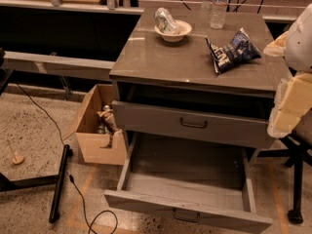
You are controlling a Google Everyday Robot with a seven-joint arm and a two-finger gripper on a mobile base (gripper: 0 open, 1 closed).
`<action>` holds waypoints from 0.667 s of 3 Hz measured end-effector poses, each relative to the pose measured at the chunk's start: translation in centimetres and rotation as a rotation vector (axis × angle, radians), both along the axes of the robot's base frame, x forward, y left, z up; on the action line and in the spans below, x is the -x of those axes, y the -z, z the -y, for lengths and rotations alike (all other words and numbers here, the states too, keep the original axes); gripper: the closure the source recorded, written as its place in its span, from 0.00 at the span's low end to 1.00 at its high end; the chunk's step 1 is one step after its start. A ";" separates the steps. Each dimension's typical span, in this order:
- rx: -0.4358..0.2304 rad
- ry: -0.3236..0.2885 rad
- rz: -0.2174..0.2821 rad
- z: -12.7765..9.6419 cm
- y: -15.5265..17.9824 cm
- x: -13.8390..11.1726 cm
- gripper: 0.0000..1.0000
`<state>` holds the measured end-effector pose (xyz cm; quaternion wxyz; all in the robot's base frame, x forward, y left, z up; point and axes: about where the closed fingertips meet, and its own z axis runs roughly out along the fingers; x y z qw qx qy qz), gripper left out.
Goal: Close middle drawer
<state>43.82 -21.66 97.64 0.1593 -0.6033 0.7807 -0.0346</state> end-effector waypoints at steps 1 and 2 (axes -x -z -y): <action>0.000 0.000 0.000 0.0 0.0 0.0 0.00; 0.000 0.000 0.009 -0.1 -0.2 0.0 0.15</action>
Offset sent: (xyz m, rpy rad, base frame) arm 0.0000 0.0000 0.0000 0.0000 0.0000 0.0000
